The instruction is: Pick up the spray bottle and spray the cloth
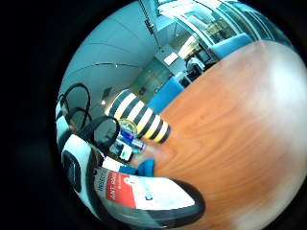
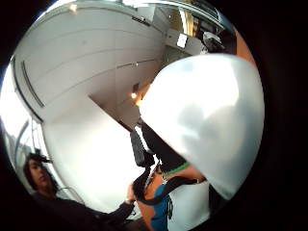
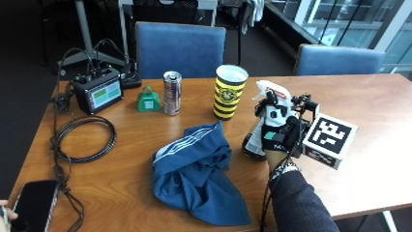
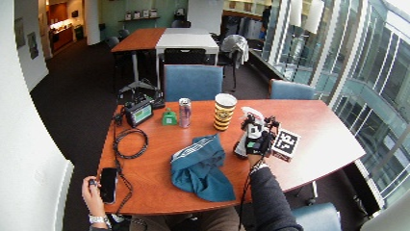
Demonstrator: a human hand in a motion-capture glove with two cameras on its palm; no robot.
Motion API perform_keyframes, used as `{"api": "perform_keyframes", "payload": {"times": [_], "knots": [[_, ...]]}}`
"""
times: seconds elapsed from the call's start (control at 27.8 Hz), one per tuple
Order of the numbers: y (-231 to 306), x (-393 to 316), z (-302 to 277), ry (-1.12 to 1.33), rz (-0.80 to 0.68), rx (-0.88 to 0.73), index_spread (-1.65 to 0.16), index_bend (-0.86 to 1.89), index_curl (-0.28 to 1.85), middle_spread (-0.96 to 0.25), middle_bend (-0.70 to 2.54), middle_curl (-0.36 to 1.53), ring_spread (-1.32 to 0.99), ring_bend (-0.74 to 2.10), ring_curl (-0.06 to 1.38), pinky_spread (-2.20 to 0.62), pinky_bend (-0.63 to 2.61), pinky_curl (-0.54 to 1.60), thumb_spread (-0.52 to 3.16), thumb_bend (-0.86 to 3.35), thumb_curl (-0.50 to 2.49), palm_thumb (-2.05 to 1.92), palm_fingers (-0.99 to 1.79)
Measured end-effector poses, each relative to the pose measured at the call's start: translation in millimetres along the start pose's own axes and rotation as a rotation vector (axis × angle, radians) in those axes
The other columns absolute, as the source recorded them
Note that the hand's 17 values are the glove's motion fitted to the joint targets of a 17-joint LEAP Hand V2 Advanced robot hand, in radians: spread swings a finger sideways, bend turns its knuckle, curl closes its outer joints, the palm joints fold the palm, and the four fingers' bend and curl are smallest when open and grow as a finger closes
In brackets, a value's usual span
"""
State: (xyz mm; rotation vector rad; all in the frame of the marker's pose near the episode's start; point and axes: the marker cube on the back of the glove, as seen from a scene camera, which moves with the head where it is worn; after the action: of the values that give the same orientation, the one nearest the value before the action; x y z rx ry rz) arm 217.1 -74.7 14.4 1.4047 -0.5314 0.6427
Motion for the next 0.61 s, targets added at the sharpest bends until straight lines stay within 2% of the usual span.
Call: {"api": "perform_keyframes", "payload": {"times": [0.22,0.4,0.61], "knots": [[-11.2,-13.0,-2.9,-0.013,-0.057,0.042,-0.29,0.40,0.42,-0.24,0.57,0.49,-0.24,0.63,0.42,-0.32,0.40,0.38,1.03,-0.03,0.28,0.41,1.47],[-12.0,-7.7,11.1,-0.016,-0.046,0.042,-0.29,0.41,0.44,-0.24,0.58,0.49,-0.25,0.64,0.42,-0.33,0.41,0.38,1.05,-0.03,0.28,0.40,1.47],[-3.3,4.3,33.5,-0.018,-0.038,-0.030,-0.29,0.43,0.46,-0.24,0.60,0.49,-0.25,0.64,0.43,-0.33,0.41,0.38,1.06,-0.03,0.28,0.39,1.46]]}}
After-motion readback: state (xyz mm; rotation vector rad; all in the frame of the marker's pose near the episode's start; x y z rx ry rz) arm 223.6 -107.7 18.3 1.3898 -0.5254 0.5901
